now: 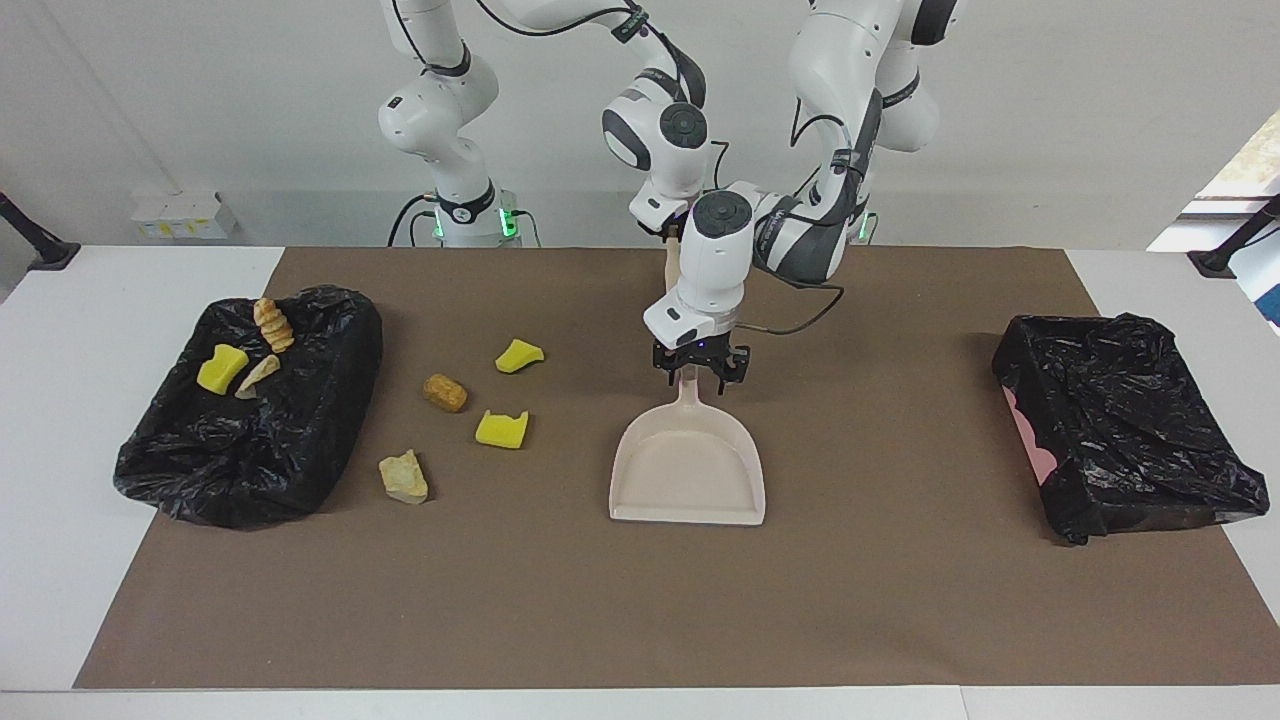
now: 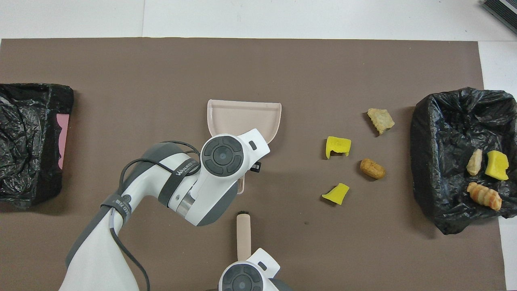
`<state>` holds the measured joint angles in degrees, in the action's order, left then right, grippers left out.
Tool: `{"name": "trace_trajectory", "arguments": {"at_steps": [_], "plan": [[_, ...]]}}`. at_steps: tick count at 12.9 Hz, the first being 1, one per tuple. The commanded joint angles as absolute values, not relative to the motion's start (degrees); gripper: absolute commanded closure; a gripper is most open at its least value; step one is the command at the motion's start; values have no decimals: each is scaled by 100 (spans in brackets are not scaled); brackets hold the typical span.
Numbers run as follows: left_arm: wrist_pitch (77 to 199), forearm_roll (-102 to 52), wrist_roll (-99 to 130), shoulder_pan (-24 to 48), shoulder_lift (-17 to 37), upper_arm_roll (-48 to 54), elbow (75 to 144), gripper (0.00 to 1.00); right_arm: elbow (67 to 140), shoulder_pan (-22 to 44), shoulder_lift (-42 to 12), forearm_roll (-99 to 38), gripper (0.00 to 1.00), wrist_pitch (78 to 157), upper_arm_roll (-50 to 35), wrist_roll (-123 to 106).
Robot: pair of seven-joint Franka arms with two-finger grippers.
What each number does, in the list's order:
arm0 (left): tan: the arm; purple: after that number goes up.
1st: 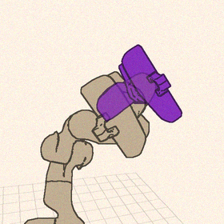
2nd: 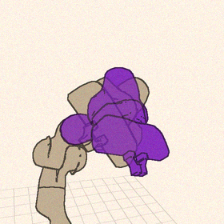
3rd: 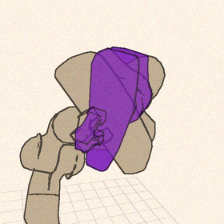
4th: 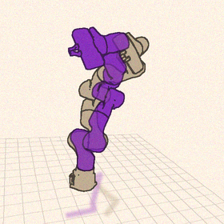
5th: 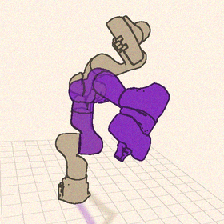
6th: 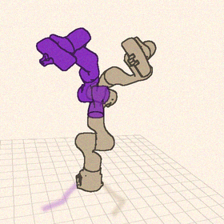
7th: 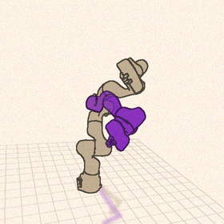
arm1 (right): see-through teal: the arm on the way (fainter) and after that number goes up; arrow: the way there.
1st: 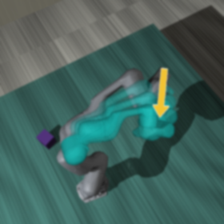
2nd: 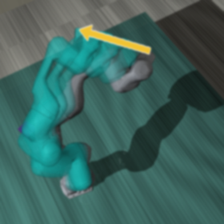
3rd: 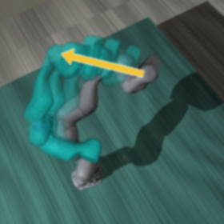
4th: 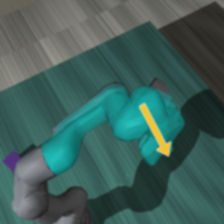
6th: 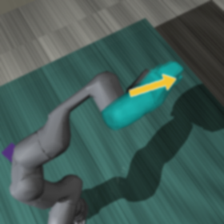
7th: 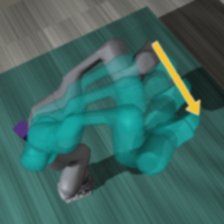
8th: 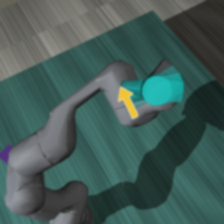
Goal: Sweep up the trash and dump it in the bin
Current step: 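Hold the dustpan with the left gripper while the right gripper grasps the brush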
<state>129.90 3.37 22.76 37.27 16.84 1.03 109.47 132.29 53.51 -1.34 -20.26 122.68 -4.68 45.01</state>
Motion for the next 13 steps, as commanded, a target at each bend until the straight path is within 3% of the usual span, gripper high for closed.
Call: {"name": "trace_trajectory", "arguments": {"at_steps": [1,3,7,13], "plan": [[13025,527,2329,3823,1679,9,10969,85,13122,5143,-88,-2127,100,12122,-448,4614],[13034,527,2294,3832,1679,18,10978,100,13148,4714,157,-2109,100,11875,-466,4588],[12895,527,1454,3692,1486,-9,10960,100,13061,3922,641,-1952,100,11085,-440,4080],[11830,527,-1006,3331,1037,-17,11030,100,12333,2761,388,-767,100,10206,-466,3973]]}}
